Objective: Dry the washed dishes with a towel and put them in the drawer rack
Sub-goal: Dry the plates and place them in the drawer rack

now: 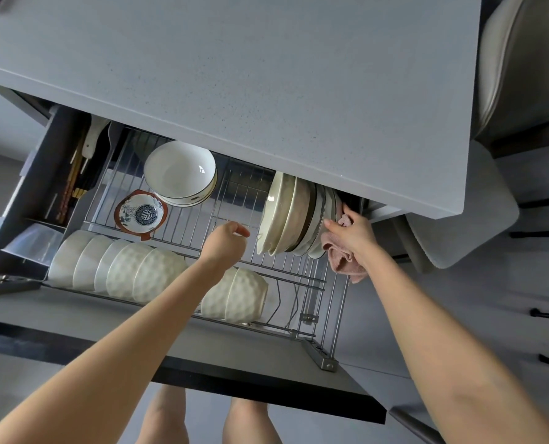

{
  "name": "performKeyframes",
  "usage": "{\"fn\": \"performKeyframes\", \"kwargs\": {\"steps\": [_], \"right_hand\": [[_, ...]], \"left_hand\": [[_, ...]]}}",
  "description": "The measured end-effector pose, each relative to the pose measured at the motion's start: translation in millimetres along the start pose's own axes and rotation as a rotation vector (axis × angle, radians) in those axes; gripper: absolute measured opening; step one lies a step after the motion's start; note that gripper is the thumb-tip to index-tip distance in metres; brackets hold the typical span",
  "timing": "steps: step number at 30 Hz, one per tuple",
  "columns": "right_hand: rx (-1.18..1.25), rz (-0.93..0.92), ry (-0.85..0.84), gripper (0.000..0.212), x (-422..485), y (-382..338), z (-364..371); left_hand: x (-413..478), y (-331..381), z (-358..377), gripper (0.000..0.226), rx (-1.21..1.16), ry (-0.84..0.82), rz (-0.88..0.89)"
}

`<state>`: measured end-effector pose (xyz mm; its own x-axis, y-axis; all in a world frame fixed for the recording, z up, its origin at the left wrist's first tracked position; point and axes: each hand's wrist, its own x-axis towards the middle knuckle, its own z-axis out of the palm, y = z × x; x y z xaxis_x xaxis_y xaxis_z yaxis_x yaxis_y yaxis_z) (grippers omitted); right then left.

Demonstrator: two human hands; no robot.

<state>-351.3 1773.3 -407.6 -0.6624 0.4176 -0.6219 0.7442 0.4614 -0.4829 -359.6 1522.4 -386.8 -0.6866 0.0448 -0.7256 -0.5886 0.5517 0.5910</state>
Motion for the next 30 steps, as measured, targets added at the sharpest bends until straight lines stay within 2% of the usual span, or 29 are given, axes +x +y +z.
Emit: {"fn": "performKeyframes", "kwargs": {"steps": [5, 13, 17, 21, 26, 30], "right_hand": [[-0.032, -0.041, -0.024, 0.083, 1.9, 7.6, 0.4], [-0.122, -0.065, 0.036, 0.078, 5.4, 1.3, 4.5], [-0.092, -0.037, 0.077, 0.075, 3.8, 0.2, 10.7], [-0.023, -0.029, 0.062, 0.077, 5.2, -2.1, 15.5], [-0.075, -0.037, 0.011, 0.085, 5.1, -8.2, 14.0], [-0.123, -0.041, 0.034, 0.08, 1.2, -6.7, 8.9]], "left_hand": [[-4.9, 0.1, 1.4, 0.025, -0.007, -0.013, 0.002], [-3.9, -3.5, -5.7, 0.024, -0.045, 0.002, -0.028], [-3.8, -4.2, -6.2, 0.023, -0.047, -0.006, -0.032], [-3.3, -4.8, -6.2, 0.023, -0.054, -0.013, -0.036], [-5.5, -4.1, -9.5, 0.024, -0.05, -0.014, -0.042], [-8.5, -1.7, -15.1, 0.025, -0.049, -0.005, -0.039]]}}
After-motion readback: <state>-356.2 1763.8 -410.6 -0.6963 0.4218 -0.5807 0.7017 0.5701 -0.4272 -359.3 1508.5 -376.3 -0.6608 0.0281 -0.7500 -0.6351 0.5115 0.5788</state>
